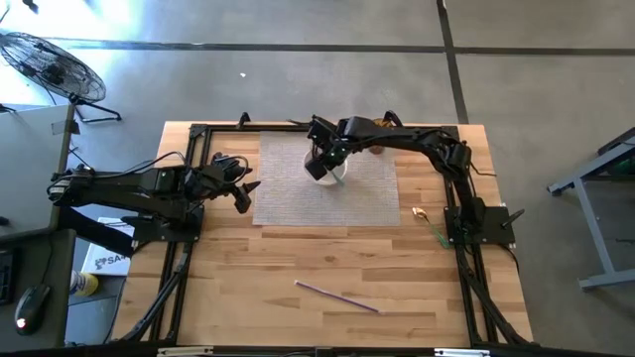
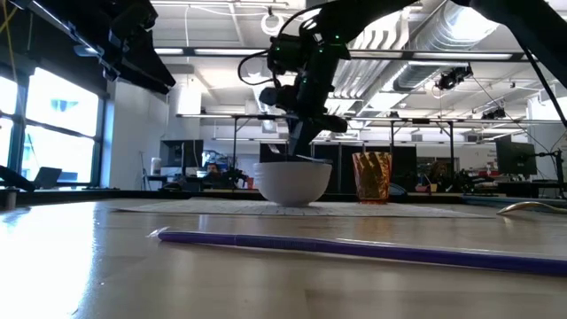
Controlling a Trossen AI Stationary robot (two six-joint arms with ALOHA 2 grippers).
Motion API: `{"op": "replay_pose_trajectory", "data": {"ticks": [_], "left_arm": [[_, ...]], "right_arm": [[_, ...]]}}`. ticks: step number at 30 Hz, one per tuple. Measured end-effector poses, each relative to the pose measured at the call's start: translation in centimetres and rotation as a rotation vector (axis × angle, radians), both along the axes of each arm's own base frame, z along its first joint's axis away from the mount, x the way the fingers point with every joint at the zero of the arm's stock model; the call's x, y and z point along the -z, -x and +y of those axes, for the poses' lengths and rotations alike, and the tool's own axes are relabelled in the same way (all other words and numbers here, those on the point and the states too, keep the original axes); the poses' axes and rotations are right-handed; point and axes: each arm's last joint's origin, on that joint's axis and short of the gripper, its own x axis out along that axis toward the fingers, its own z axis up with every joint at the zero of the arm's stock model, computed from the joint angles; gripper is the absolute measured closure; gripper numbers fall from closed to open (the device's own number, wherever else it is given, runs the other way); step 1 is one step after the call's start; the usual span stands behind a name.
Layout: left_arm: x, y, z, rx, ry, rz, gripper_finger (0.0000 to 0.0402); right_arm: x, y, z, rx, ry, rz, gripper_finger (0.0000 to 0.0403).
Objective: Pick & Place Utensil
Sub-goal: Put the blue fork into the white bowl
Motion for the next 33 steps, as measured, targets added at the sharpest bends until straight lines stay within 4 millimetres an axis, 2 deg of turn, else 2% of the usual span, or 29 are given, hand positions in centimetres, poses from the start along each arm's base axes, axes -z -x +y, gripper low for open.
{"op": "replay_pose_trajectory", "data": {"ticks": [3,10,24,27,31,33], "left_arm": [[-0.1,0.0,0.0,0.000,0.000,-0.007,0.0181],[-0.5,-0.3,0.0,0.006,-0.011,-0.061,0.0181],[-1.6,-0.8,0.0,0.044,-0.096,-0.138,0.0181],[-1.9,-0.9,0.0,0.048,-0.110,-0.152,0.0181],[-2.4,-0.8,0.0,0.045,-0.115,-0.169,0.0181],[-2.4,-0.8,0.1,0.038,-0.121,-0.163,0.0181]], "right_arm": [[-0.2,0.3,0.0,-0.011,-0.051,0.012,0.0396],[-1.6,0.4,-0.2,-0.017,-0.053,0.017,0.0399],[-8.4,0.3,-0.5,-0.072,0.062,-0.043,0.0400],[-7.8,-0.3,-0.8,-0.093,0.056,0.026,0.0402],[-5.0,-1.8,-1.4,-0.138,0.009,0.147,0.0402],[-3.7,-1.8,-1.7,-0.170,-0.038,0.159,0.0402]]}}
